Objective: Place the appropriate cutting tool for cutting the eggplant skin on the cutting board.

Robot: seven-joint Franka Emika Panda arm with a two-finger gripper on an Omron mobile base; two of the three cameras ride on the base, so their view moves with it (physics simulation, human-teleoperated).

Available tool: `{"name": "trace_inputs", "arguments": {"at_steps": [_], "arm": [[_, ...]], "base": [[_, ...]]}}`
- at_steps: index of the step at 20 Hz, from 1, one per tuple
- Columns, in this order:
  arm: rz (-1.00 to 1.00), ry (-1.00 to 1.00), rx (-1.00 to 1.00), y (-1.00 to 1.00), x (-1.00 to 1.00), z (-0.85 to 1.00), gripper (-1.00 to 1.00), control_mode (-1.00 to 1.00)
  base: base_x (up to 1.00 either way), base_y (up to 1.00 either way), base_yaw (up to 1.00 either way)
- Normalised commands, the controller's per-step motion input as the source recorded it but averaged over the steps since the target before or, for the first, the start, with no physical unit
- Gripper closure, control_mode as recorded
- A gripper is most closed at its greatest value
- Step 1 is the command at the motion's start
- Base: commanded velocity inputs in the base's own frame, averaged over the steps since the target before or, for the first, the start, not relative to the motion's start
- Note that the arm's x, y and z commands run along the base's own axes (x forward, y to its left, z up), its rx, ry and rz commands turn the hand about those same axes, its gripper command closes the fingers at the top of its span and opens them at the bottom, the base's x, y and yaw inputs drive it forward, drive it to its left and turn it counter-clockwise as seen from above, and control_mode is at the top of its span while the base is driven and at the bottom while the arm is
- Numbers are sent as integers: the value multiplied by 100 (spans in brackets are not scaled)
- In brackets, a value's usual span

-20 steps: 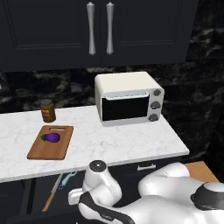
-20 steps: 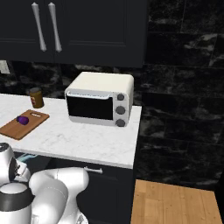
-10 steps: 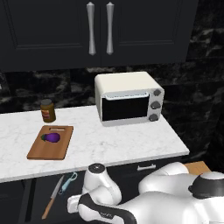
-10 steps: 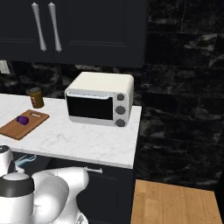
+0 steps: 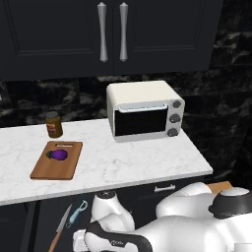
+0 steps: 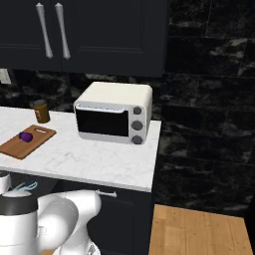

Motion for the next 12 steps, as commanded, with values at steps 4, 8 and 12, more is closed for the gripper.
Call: {"name": "trace_inputs", "arguments": {"at_steps": [4, 8, 12], "arm": [[0, 3, -1, 10, -50, 0, -100, -100], [0, 0, -1, 6, -14, 16, -100, -100], [0, -4, 0, 0, 16, 67, -100, -100]], "base": [[0, 0, 0], [0, 0, 0], [0, 0, 0]]}}
